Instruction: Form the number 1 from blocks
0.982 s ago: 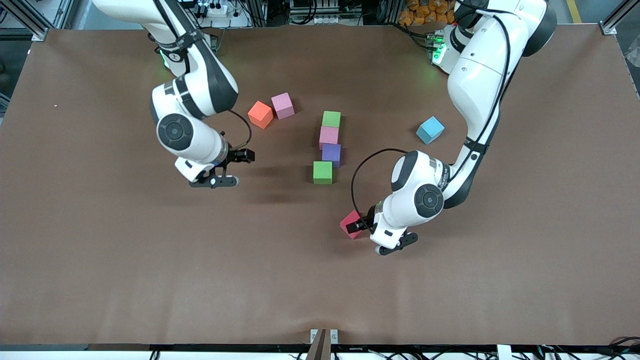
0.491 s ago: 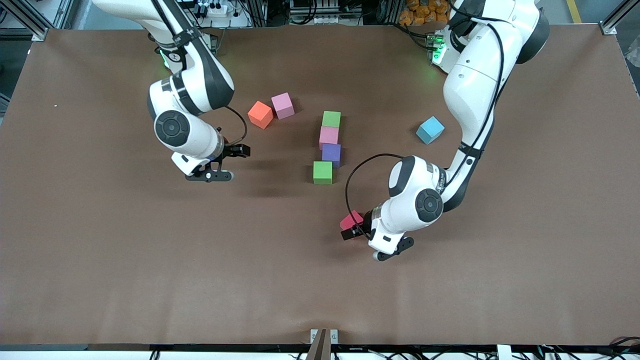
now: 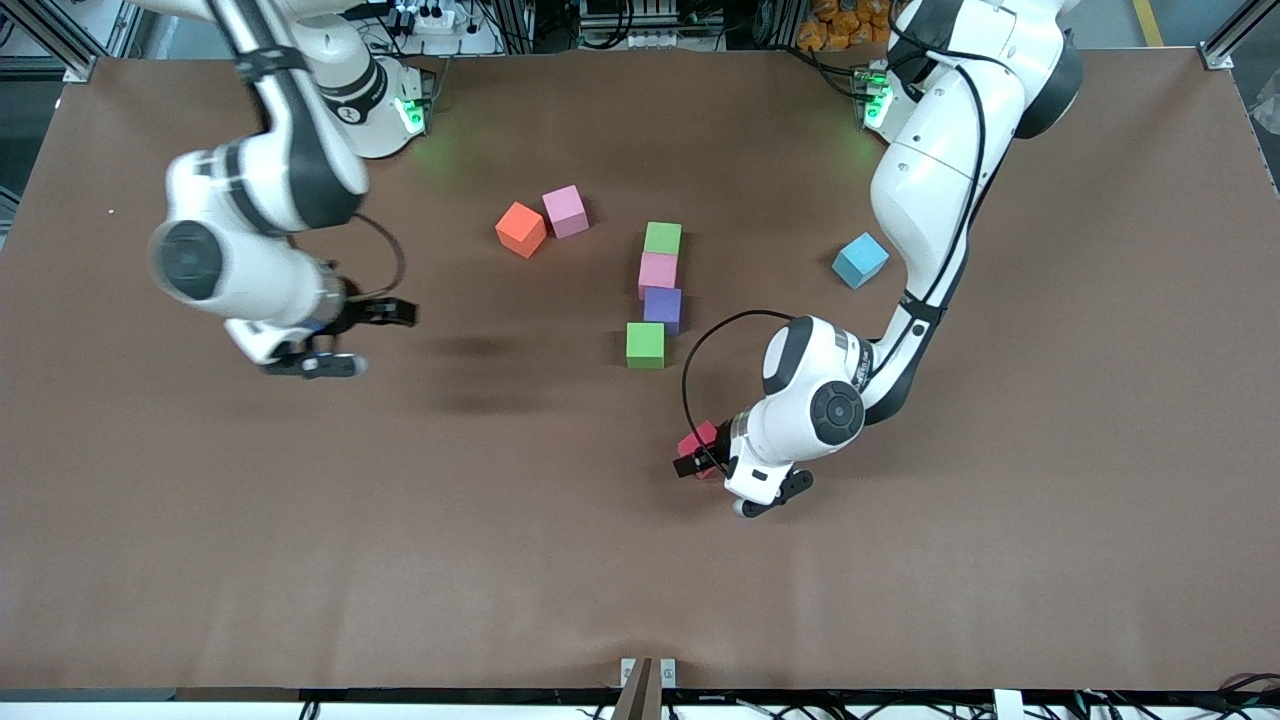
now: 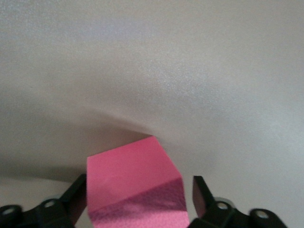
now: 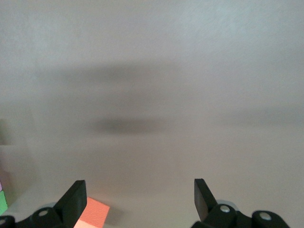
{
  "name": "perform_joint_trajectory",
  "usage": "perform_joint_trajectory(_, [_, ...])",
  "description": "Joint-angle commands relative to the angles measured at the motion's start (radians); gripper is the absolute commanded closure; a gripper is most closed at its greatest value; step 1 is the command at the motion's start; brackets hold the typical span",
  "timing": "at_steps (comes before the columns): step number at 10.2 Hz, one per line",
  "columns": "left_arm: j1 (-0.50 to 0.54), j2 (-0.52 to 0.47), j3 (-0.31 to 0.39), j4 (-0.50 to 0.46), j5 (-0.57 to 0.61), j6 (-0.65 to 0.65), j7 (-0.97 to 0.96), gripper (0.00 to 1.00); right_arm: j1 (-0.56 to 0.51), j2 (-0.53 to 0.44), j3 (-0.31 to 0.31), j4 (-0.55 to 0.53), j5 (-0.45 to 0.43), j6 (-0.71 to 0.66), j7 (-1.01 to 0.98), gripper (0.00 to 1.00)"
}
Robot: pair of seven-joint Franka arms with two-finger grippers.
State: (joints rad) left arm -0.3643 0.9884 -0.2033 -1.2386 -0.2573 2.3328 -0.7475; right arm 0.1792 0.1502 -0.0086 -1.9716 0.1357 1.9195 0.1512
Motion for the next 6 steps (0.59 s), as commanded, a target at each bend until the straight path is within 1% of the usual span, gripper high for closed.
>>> perform_joint_trajectory(1, [-0.033, 0.021, 0.022, 0.024, -0.025, 0.010, 0.000, 1.00, -0.032, 0.003, -0.025, 0.054, -0.004, -0.028, -0.083, 0.00])
perform_joint_trajectory(3, [-0.054, 0.013, 0.024, 0.022, -0.010, 0.007, 0.003, 1.00, -0.084, 0.003, -0.025, 0.101, -0.002, -0.033, -0.102, 0.00])
perform_joint_trajectory(4, [-0.079, 0.010, 0.024, 0.022, -0.008, 0.003, 0.008, 1.00, -0.113, 0.002, -0.025, 0.140, -0.004, -0.077, -0.148, 0.00])
perform_joint_trajectory(5, [-0.103, 0.009, 0.024, 0.022, 0.006, -0.001, 0.010, 1.00, -0.165, 0.000, -0.025, 0.189, -0.004, -0.129, -0.217, 0.00])
perform_joint_trajectory(6, [-0.114, 0.007, 0.022, 0.021, 0.041, -0.019, 0.010, 1.00, -0.202, -0.017, -0.027, 0.221, -0.011, -0.148, -0.279, 0.00])
